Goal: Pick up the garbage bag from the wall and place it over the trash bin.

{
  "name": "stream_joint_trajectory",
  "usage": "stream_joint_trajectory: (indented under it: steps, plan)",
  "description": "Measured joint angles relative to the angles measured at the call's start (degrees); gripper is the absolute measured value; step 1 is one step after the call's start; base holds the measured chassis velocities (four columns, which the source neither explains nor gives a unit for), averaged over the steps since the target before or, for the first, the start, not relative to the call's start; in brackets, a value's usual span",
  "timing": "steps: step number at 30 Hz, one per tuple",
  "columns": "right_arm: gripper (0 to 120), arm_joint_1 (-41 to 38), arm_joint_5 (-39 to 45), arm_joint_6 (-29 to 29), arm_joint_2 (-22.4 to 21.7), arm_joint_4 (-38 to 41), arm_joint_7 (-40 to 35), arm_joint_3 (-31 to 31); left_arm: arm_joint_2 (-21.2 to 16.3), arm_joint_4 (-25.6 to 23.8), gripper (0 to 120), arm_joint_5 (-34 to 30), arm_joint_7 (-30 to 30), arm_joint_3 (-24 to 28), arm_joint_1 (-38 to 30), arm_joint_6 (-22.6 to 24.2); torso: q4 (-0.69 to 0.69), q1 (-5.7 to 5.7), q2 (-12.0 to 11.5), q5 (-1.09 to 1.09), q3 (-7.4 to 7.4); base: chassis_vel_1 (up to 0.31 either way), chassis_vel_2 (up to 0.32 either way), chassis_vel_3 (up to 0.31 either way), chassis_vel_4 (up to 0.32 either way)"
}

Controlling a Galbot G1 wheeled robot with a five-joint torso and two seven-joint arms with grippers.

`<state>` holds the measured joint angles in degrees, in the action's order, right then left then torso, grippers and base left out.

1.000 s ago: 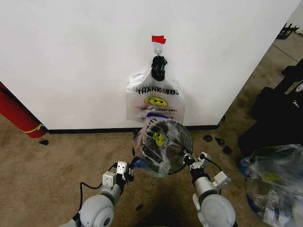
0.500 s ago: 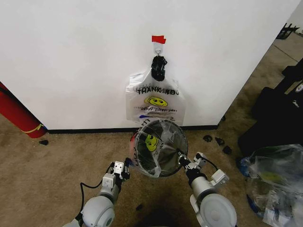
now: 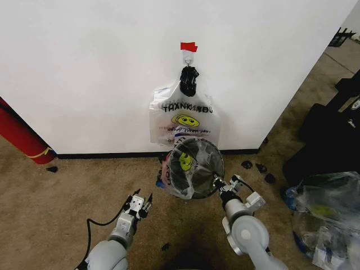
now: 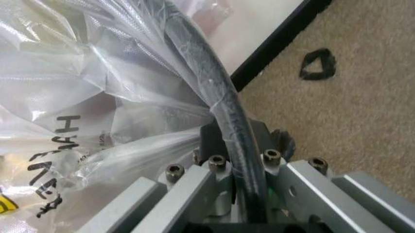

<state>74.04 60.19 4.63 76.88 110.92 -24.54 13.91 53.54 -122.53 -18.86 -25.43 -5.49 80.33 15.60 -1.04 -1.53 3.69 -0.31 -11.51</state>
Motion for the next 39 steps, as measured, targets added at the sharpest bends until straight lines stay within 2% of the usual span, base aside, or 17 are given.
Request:
stream_joint_trajectory:
  steps: [2, 4, 7, 11, 12, 15, 18, 19, 21, 23, 25, 32, 36, 39]
  plan:
    - [0, -0.3, -1.7, -1.1, -0.1, -0.6, 0.0, -0.7, 0.2, -4.8, 79, -1.6, -0.8, 0.3, 0.4, 0.1, 0.0, 0.0, 0.0, 0.01, 0.0, 0.0, 0.0, 0.0, 0.0]
    - [0, -0.4, -3.2, -1.8, -0.3, -1.1, 0.0, -1.6, 0.5, -8.7, 72, -3.5, -0.9, 0.8, 0.5, 0.7, 0.0, 0.0, 0.0, 0.01, 0.01, 0.0, 0.0, 0.0, 0.0]
    - [0, -0.4, -3.7, -2.0, -0.3, -1.2, 0.0, -1.9, 0.5, -9.6, 68, -4.1, -0.8, 0.9, 0.4, 0.9, 0.0, 0.0, 0.0, 0.01, 0.01, 0.0, 0.0, 0.0, 0.0]
    - [0, -0.7, -5.5, -2.4, -0.4, -1.5, 0.0, -3.6, 0.7, -12.6, 46, -8.9, 0.6, 2.0, -1.2, 2.9, 0.0, 0.0, 0.0, 0.0, 0.01, 0.0, 0.0, 0.0, 0.0]
    - [0, -0.7, -5.5, -2.4, -0.4, -1.5, 0.0, -3.6, 0.7, -12.6, 46, -8.9, 0.6, 2.0, -1.2, 2.9, 0.0, 0.0, 0.0, 0.0, 0.01, 0.0, 0.0, 0.0, 0.0]
    - [0, -1.2, -6.5, -2.5, -0.5, -1.5, 0.0, -4.6, 0.4, -12.4, 36, -12.9, 0.5, 2.7, -3.6, 4.9, 0.0, 0.0, 0.0, 0.0, 0.01, 0.0, 0.0, 0.0, 0.0]
    - [0, -2.0, -7.0, -2.1, -0.8, -1.5, -1.0, -5.7, -0.2, -13.2, 21, -23.9, -6.6, 4.9, -8.9, 13.4, 0.01, 0.0, 0.0, 0.0, 0.01, 0.0, 0.0, 0.0, 0.0]
    - [0, -2.0, -7.0, -2.1, -0.8, -1.5, -1.0, -5.7, -0.2, -13.2, 21, -23.9, -6.6, 4.9, -8.9, 13.4, 0.01, 0.0, 0.0, 0.0, 0.01, 0.0, 0.0, 0.0, 0.0]
    - [0, -2.1, -7.2, -1.3, -1.0, -1.5, -1.7, -5.9, 0.0, -13.7, 15, -31.0, -11.2, 6.1, -12.2, 17.0, 0.0, 0.0, 0.0, 0.01, 0.01, 0.0, 0.0, 0.0, 0.0]
    - [0, -2.2, -7.3, -0.6, -1.2, -1.3, -2.0, -5.9, 0.6, -13.8, 7, -34.2, -13.3, 6.8, -14.9, 18.7, 0.0, 0.0, 0.0, 0.01, 0.01, 0.0, 0.0, 0.0, 0.0]
    - [0, -2.2, -7.3, 0.6, -1.7, -0.9, -2.1, -5.9, 2.1, -13.3, 0, -34.7, -14.3, 7.7, -17.4, 19.9, 0.0, 0.0, 0.0, 0.01, 0.01, 0.0, 0.0, 0.0, 0.0]
    - [0, -3.0, -8.5, 2.4, -2.7, -1.1, -1.7, -5.6, 7.1, -11.9, 0, -31.5, -16.1, 10.1, -20.8, 22.6, 0.0, 0.0, 0.0, 0.0, 0.01, 0.0, 0.0, 0.0, 0.0]
    - [0, -4.1, -9.8, 2.7, -1.8, -2.2, -1.4, -5.8, 10.4, -9.3, 0, -29.2, -18.5, 13.3, -24.3, 24.7, 0.01, 0.0, 0.0, 0.01, 0.01, 0.0, 0.0, 0.0, 0.0]
    - [0, -4.3, -10.1, 2.7, -1.6, -2.5, -1.3, -5.9, 10.8, -8.5, 0, -29.1, -19.2, 14.7, -25.6, 25.5, 0.01, 0.0, 0.0, 0.01, 0.0, 0.0, 0.0, 0.0, 0.0]
